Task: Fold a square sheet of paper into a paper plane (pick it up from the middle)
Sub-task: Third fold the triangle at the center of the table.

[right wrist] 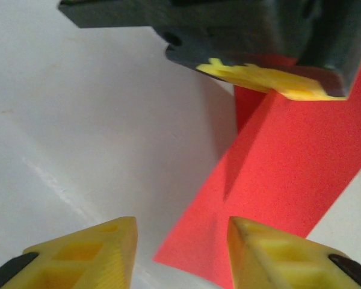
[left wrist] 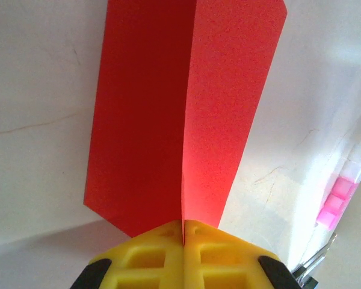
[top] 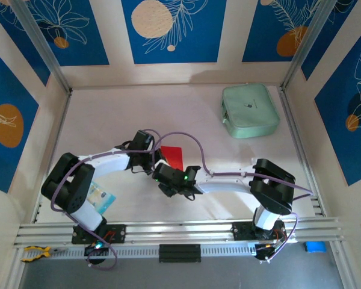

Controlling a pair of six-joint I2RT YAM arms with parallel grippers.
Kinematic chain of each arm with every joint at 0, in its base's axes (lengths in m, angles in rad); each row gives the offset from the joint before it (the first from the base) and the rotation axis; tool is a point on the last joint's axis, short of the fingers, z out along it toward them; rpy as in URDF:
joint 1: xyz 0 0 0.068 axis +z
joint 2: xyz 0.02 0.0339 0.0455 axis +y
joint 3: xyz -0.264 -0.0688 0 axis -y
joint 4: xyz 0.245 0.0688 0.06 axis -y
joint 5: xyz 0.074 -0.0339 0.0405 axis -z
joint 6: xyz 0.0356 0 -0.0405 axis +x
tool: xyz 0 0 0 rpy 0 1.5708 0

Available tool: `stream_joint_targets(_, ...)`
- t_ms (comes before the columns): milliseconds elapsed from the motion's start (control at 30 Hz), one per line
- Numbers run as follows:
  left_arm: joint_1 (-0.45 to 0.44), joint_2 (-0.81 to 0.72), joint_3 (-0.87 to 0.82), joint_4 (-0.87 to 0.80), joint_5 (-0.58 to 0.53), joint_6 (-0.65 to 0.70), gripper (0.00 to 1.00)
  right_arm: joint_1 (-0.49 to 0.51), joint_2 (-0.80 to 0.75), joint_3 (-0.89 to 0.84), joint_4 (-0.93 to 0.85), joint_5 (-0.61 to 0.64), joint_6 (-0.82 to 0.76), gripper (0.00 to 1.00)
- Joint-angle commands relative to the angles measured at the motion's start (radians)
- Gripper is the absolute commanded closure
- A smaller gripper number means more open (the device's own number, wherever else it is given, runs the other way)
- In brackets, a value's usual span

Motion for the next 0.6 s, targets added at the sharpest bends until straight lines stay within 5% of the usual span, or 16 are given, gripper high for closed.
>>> stream_joint_targets(0, 0.002, -0.017, -0.014, 0.011, -0.001, -0.009, 1.00, 0.003, -0.015, 0.004, -0.013, 0.045, 0.010, 0.63)
stream_joint_targets(567, 0.003, -0.016, -0.013, 0.006, -0.005, -0.008, 1.00, -0.020, -0.083, -0.046, 0.026, -0.025, 0.006, 0.97)
